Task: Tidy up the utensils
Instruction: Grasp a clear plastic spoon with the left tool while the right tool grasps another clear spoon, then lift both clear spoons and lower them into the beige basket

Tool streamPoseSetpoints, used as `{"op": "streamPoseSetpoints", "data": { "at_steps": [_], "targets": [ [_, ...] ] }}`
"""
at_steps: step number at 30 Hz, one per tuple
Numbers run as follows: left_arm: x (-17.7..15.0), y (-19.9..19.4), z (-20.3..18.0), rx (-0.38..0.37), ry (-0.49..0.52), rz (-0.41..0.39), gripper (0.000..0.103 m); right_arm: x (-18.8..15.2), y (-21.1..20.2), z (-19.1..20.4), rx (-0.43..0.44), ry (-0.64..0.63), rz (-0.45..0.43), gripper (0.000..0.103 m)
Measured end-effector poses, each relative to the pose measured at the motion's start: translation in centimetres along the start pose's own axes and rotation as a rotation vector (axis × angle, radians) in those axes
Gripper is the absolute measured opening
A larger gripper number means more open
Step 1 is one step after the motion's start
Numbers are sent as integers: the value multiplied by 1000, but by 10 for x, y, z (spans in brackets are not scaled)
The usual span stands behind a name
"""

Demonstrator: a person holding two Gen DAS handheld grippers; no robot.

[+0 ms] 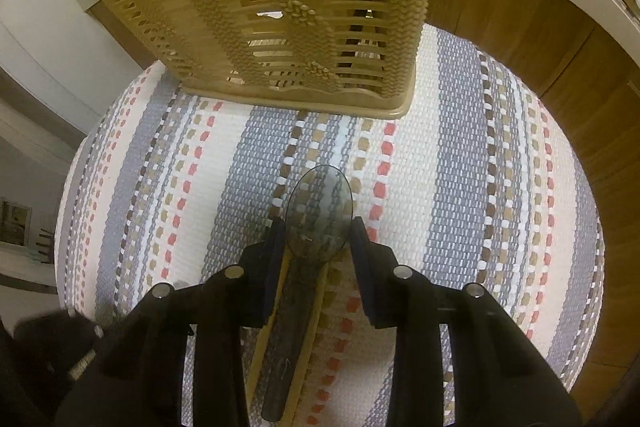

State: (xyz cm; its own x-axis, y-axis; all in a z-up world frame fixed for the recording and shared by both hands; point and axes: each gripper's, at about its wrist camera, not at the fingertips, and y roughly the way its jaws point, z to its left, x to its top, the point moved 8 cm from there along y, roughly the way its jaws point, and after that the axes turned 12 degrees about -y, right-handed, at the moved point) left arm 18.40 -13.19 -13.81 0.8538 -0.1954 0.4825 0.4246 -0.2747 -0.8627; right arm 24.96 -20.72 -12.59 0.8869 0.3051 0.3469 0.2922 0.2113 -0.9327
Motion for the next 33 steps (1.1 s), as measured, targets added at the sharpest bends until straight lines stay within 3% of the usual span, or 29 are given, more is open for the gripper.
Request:
{"op": "streamPoseSetpoints", "data": {
  "at_steps": [3, 6, 10, 14, 18, 21, 22, 24, 28, 33],
  "targets": [
    [4, -3, 8, -63, -22, 23, 20, -3, -1, 1, 1, -1, 2, 30],
    [7, -3, 17, -54, -18, 33, 20, -6, -5, 0, 2, -1, -3, 30],
    [5, -7, 22, -108, -33, 101, 24, -9, -12, -5, 6, 1, -10, 30],
    [2, -4, 19, -78, -19, 177, 35, -14, -12, -7, 9, -5, -1, 30],
    [5, 10, 7, 2, 10, 240, 34, -15, -4, 1, -11, -37, 14, 30],
    [13, 21, 1, 111, 66, 242, 10, -16, -7, 6, -11, -49, 3, 30],
    [14, 22, 0, 111, 68, 242, 10, -16, -9, 6, -12, -47, -7, 30],
    [16, 19, 0, 96, 46, 226, 9, -15, -13, 10, -17, -53, -35, 30],
    [28, 6, 6, -26, -77, 100, 9, -18, -36, 16, 0, -75, -133, 30],
    [49, -35, 12, -158, -188, -115, 10, -22, -68, 24, 26, -100, -272, 29]
  ]
}}
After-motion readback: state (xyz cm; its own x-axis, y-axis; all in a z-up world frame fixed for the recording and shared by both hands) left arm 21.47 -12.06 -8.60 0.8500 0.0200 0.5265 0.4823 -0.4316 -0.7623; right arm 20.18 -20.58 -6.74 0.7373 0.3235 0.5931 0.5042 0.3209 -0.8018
